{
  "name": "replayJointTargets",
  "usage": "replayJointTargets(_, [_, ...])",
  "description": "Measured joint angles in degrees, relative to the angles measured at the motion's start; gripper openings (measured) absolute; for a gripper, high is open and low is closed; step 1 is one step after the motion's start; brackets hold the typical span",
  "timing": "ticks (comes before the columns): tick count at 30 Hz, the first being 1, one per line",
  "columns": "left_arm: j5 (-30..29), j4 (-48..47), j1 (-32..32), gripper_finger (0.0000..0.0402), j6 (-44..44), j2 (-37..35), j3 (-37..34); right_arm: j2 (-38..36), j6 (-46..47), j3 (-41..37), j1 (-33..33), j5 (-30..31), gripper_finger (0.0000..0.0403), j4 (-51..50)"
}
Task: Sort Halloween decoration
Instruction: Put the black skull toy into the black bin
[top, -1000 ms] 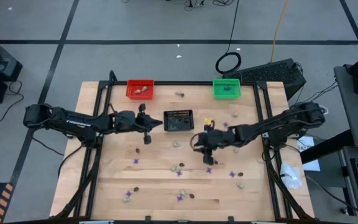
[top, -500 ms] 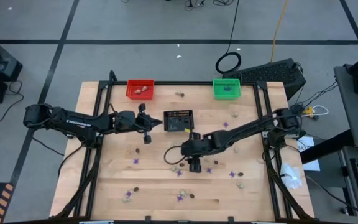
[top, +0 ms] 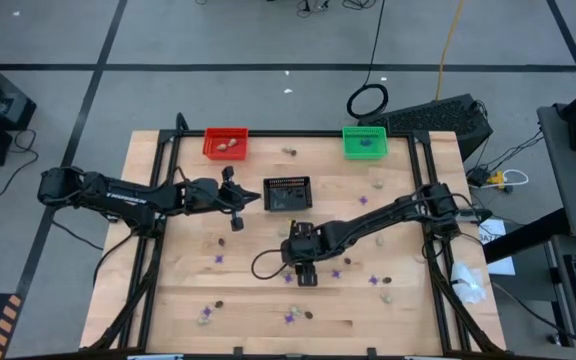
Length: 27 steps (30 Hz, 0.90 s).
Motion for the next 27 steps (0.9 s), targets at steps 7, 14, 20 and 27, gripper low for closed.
replayJointTargets(7, [0.0,0.1,0.0,0.001,-0.2,0.0,0.0,-0.1,1.5,0.0,0.2,0.0,0.0216,2.4])
replayJointTargets(14, [0.0,0.0,0.0,0.001,-0.2,0.0,0.0,2.4,1.7,0.0,0.4,-0.4,0.0214,4.4])
replayJointTargets(20, [-0.1,0.1,0.0,0.001,-0.2,0.0,0.0,4.0,1.9,0.0,0.4,-1.5,0.0183,4.9])
replayJointTargets(27, [-0.2,0.0,0.0,0.001,-0.2,0.0,0.0,4.1,1.4,0.0,0.3,-1.4,0.0103,5.2])
